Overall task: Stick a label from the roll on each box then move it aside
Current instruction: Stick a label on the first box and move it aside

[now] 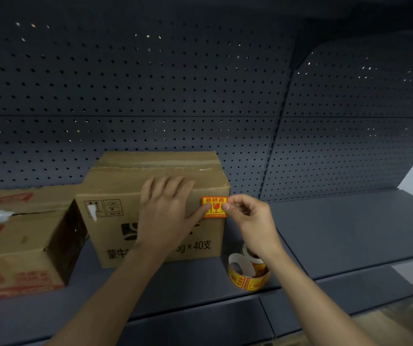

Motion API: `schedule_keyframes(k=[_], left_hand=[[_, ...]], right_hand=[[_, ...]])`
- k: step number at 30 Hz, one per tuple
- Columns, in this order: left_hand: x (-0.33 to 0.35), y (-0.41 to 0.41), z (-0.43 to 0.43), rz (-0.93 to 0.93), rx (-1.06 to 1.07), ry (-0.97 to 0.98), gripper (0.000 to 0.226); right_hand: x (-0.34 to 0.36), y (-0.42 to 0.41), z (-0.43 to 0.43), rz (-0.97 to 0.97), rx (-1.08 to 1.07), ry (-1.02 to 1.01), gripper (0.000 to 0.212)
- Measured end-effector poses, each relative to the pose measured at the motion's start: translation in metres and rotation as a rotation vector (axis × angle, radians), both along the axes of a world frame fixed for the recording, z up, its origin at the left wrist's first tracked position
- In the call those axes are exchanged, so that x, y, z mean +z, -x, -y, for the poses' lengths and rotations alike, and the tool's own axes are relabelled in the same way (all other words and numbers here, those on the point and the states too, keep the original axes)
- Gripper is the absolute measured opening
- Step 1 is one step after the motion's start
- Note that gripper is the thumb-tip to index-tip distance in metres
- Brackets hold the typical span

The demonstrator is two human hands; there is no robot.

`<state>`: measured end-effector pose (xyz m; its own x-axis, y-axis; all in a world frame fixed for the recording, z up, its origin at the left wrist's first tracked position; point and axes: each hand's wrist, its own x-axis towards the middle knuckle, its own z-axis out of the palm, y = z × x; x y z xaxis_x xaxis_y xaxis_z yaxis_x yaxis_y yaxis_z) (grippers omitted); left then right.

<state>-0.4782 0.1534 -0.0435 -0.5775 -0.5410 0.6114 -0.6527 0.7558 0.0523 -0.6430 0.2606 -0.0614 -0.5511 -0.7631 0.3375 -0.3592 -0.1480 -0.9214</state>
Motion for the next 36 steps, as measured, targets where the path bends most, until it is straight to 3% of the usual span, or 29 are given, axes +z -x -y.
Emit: schedule_keyframes(k=[9, 17, 27, 33, 36], left_hand=[[-0.007, 0.009, 0.004, -0.139, 0.018, -0.023, 0.054], [-0.008, 0.012, 0.005, -0.194, 0.008, -0.018, 0.051], [-0.006, 0.013, 0.003, -0.205, 0.036, -0.025, 0.047], [-0.008, 0.015, 0.003, -0.213, 0.049, -0.013, 0.05], [-0.01, 0.016, 0.004, -0.212, 0.058, 0.0, 0.048]], right_hand=[[0.001, 0.002, 0.006, -0.006, -0.032, 0.0, 0.005], [0.0, 0.001, 0.005, -0.021, -0.092, 0.014, 0.003], [0.005, 0.005, 0.0, -0.078, -0.163, 0.033, 0.015], [0.01, 0.01, 0.001, -0.245, -0.104, 0.039, 0.03], [0.011, 0.01, 0.011, -0.326, -0.091, 0.031, 0.025]])
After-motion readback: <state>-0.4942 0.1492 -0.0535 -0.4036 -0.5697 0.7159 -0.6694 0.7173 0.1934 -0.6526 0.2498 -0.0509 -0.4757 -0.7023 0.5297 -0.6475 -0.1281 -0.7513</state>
